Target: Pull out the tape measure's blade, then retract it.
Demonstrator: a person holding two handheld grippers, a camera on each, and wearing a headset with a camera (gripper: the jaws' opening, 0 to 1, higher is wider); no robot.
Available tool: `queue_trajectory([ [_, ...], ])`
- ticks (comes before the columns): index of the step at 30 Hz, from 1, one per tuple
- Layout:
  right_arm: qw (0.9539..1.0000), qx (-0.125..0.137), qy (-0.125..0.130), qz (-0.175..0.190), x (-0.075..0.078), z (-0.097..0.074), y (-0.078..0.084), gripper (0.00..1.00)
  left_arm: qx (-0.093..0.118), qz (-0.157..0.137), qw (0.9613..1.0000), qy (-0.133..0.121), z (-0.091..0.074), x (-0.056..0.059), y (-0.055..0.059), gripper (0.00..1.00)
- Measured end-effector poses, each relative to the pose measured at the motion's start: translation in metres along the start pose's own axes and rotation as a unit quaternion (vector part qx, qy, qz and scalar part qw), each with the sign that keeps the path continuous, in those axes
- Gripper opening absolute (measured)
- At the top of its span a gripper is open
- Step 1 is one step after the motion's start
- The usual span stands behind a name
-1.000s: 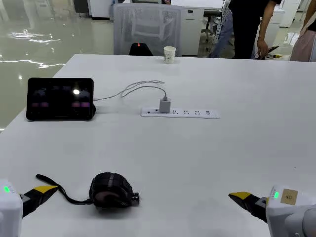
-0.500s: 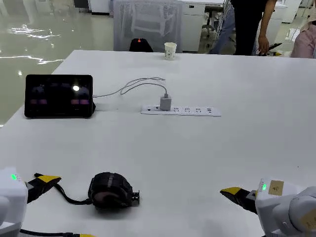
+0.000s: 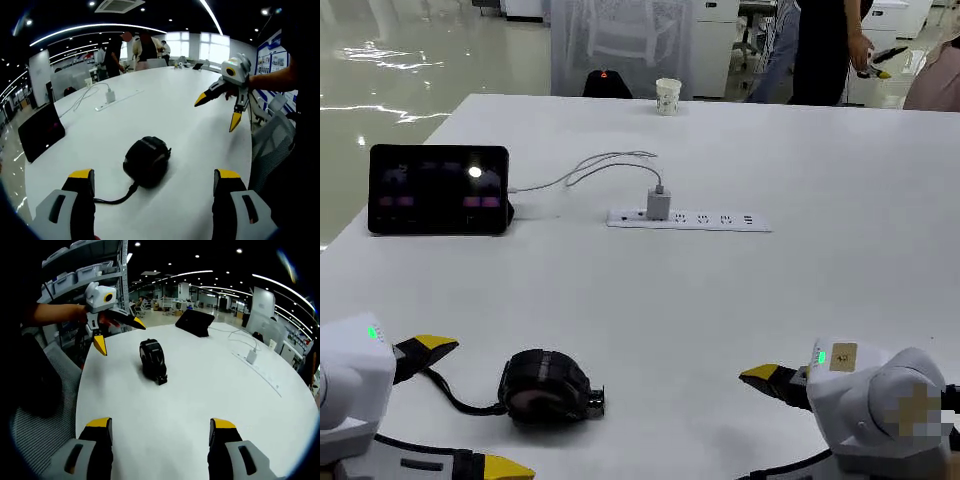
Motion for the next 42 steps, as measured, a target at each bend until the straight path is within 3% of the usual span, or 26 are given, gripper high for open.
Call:
queue_trajectory([
  [22,0.9958,-0.012,-0.048,-0.077,0.011,0.04,-0.02,0.63,-0.031,0.058,0.9966,0.05,0.022,-0.015,-0.009,0.74],
  [32,0.9917,-0.016,-0.065,-0.11,0.016,0.056,-0.029,0.53,-0.051,0.075,0.9934,0.071,0.028,-0.02,-0.006,0.66],
  [42,0.9868,-0.016,-0.083,-0.138,0.016,0.072,-0.037,0.42,-0.076,0.104,0.9869,0.097,0.035,-0.024,-0.005,0.56],
])
Point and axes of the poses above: the centre of the closed fingertips' face, and the gripper's own axes: z roughly forward along the fingers, x roughly to its right, y roughly out of its underside, the point moved 5 cm from there along -z, roughly backward along the fingers, and after that the axes turned 2 degrees about y, right-handed, at the moved point
